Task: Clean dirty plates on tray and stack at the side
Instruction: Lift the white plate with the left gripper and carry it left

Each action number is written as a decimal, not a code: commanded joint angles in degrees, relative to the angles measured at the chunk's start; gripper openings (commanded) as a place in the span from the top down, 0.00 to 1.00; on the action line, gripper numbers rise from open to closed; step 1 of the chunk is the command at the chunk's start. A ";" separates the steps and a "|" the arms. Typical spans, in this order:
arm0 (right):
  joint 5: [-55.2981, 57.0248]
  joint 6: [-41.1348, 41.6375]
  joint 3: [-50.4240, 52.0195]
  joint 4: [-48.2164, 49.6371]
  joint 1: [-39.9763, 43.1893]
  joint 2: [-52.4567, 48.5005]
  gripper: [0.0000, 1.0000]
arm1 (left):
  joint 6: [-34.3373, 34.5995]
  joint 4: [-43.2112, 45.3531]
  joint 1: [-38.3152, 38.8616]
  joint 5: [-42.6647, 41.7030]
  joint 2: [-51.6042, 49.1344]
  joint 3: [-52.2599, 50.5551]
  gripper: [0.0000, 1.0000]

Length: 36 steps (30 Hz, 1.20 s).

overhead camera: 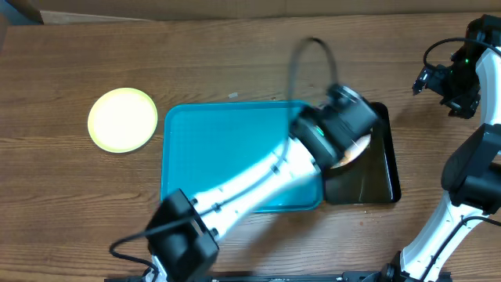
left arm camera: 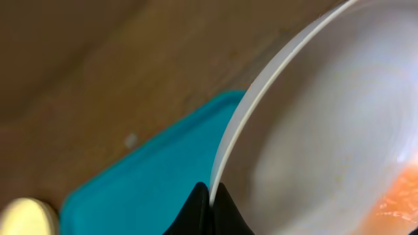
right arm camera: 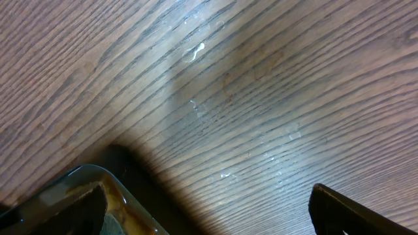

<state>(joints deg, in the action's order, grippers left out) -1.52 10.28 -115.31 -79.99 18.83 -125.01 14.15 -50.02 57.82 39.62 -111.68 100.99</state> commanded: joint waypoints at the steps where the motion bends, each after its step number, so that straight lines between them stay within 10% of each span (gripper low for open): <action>1: -0.02 0.22 -0.90 0.24 0.26 0.79 0.00 | -5.60 2.82 4.96 20.55 0.22 1.53 0.96; 13: -0.02 0.22 -0.90 0.24 0.26 0.81 0.00 | -8.79 7.23 7.98 23.87 0.20 1.53 0.96; 27: -0.02 0.24 -0.90 0.24 0.26 0.81 0.00 | 1.73 1.49 -15.32 -37.59 0.20 1.53 0.96; 36: -0.02 0.24 -0.90 0.24 0.26 0.81 0.00 | 2.84 -8.22 -47.17 -52.94 0.20 1.51 0.96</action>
<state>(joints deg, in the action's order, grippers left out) -1.52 10.31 -115.31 -79.94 18.83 -125.01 15.38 -56.64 18.72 -5.67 -111.68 101.03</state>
